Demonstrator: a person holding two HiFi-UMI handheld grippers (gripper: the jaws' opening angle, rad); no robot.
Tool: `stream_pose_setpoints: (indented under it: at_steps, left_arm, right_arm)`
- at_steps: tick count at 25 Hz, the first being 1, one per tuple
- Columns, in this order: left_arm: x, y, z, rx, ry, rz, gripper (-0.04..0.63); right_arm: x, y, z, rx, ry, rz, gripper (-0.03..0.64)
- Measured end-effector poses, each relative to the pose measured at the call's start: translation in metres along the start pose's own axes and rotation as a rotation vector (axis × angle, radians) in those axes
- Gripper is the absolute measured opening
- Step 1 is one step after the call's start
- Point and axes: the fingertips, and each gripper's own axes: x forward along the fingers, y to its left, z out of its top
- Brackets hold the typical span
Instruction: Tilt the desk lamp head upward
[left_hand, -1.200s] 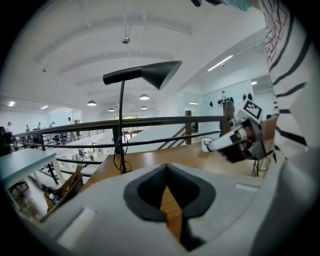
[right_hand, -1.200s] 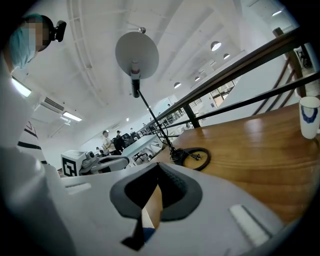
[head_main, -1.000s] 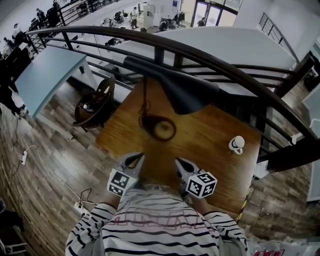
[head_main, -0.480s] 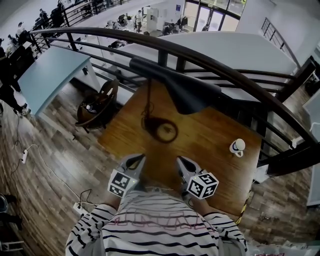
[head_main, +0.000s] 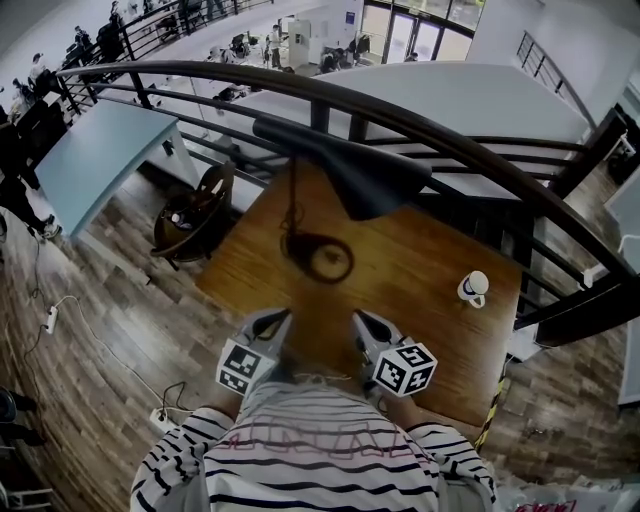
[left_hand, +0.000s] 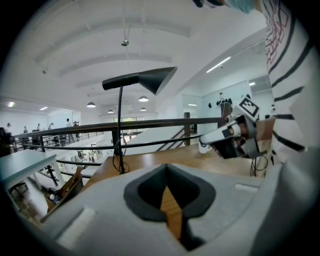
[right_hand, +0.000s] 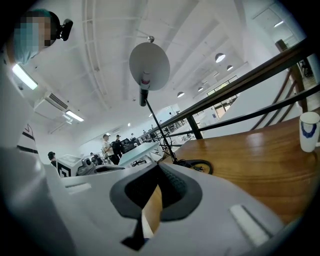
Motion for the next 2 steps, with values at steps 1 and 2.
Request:
stream_pose_setpoints:
  at_steps: [1,2]
  left_arm:
    - [-0.0018,-0.0027,0.0004,0.0,0.0,-0.002,0.003]
    - [-0.0036,-0.0054,0.0009,0.0,-0.001,-0.004,0.003]
  right_arm:
    - [-0.0026,0.0014,-0.0002,0.0,-0.002,-0.001,0.0]
    - [-0.0051,0.0029,-0.0003,-0.001,-0.003,-0.002,0.0]
